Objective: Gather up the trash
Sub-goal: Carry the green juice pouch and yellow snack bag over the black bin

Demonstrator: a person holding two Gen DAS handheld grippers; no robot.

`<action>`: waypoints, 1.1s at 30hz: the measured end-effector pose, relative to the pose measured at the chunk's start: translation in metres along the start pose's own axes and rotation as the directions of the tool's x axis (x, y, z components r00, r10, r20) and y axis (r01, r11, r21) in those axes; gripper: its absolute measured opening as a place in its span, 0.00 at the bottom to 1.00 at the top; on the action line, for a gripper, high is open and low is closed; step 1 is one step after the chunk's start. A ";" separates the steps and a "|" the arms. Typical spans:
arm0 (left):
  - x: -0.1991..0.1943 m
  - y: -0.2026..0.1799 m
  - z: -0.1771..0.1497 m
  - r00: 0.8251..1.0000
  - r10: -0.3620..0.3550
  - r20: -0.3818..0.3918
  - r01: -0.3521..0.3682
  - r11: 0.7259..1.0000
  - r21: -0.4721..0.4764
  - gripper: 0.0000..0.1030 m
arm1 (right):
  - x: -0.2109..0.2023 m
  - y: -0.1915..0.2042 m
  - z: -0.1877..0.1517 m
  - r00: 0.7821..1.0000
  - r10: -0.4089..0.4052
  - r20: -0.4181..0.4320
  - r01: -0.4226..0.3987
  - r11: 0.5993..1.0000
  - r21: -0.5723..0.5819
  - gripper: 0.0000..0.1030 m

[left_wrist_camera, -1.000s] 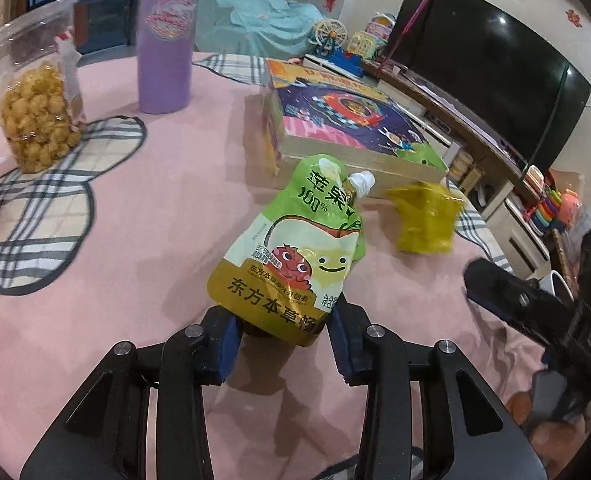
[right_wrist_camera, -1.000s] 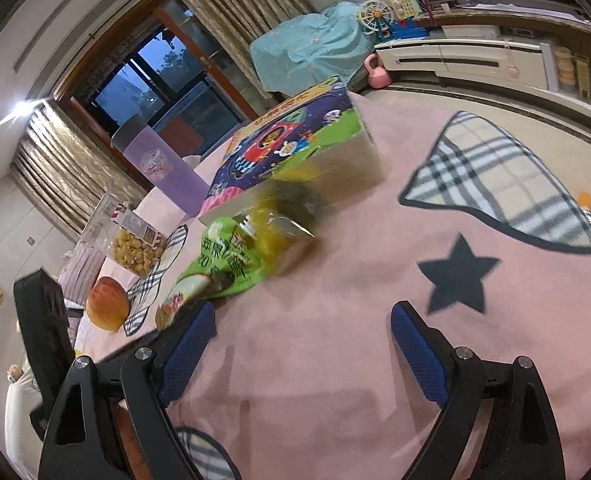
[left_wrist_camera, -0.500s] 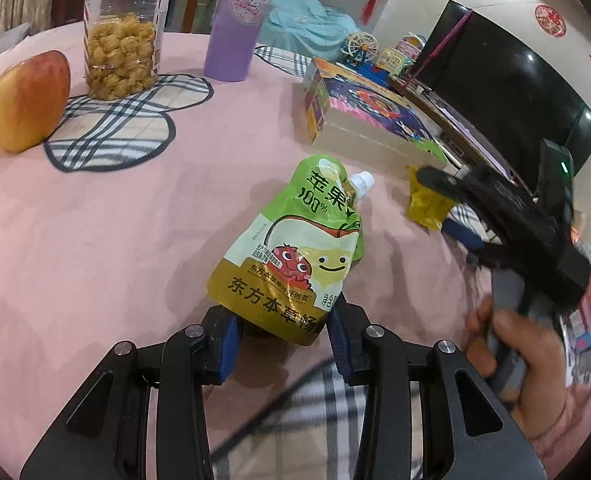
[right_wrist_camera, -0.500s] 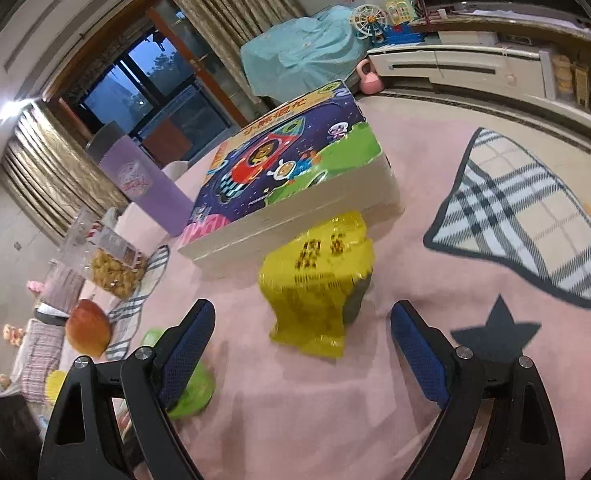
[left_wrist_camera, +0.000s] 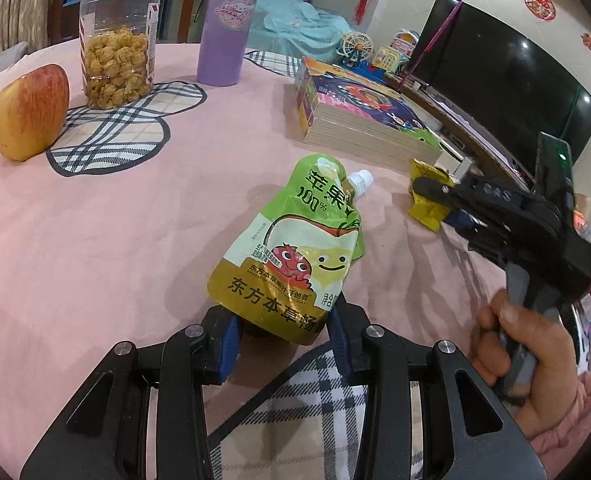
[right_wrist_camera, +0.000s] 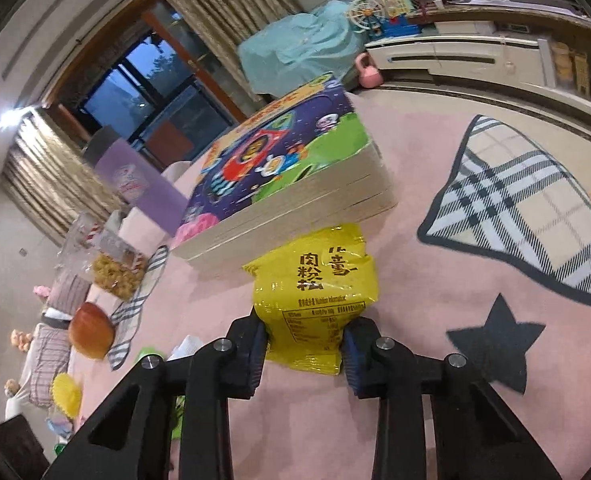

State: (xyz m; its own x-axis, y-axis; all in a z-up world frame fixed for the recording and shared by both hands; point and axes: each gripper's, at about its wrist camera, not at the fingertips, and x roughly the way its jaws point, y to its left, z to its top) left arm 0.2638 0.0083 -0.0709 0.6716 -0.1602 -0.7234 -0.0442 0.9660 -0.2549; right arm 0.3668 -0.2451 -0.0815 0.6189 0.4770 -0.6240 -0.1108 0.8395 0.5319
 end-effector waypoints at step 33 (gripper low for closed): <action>-0.048 -0.039 -0.055 0.984 -0.170 -0.056 0.174 0.979 0.101 0.34 | -0.158 0.002 -0.122 0.977 -0.149 0.153 0.148 0.989 0.014 0.30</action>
State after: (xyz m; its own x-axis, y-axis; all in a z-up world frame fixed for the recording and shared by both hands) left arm 0.1927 -0.0332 -0.0617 0.6271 -0.3327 -0.7043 0.1489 0.9387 -0.3108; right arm 0.1741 -0.2866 -0.0517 0.7399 0.3016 -0.6013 -0.0068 0.8972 0.4417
